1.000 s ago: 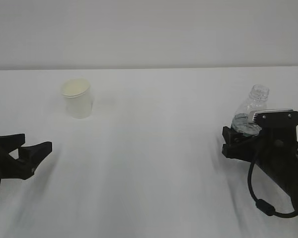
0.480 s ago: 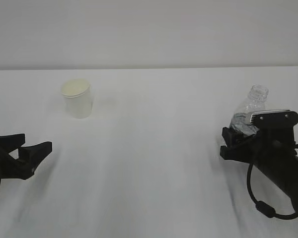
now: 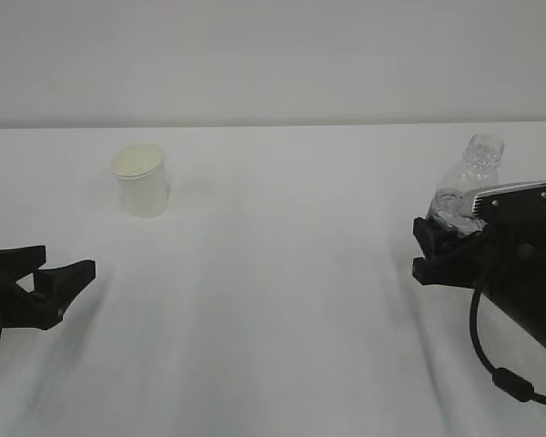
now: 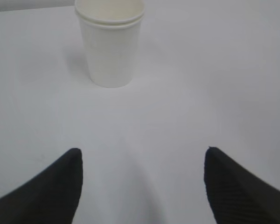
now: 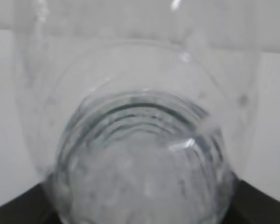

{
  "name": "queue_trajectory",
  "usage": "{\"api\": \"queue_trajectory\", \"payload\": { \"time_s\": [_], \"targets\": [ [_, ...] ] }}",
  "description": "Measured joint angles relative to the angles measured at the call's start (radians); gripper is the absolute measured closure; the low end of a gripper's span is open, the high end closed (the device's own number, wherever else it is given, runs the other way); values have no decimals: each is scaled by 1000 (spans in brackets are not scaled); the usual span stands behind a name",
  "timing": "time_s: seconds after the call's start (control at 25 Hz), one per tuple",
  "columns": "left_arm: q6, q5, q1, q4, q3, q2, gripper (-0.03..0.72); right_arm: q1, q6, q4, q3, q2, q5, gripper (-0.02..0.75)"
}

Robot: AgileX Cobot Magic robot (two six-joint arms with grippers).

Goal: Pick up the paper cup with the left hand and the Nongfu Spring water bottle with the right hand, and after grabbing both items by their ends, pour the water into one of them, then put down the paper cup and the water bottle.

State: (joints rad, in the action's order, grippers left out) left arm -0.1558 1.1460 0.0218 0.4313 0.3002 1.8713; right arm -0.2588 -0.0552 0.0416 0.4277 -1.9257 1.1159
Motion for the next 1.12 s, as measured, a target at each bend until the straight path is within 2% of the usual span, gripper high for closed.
{"api": "queue_trajectory", "payload": {
  "time_s": [0.48, 0.76, 1.12],
  "targets": [
    [0, 0, 0, 0, 2, 0, 102, 0, -2, -73, -14, 268, -223, 286],
    [0, 0, 0, -2, 82, 12, 102, 0, -4, -107, -14, 437, -356, 286],
    [0, 0, 0, -10, 136, 73, 102, 0, -4, -127, -22, 509, -419, 286]
  ]
}}
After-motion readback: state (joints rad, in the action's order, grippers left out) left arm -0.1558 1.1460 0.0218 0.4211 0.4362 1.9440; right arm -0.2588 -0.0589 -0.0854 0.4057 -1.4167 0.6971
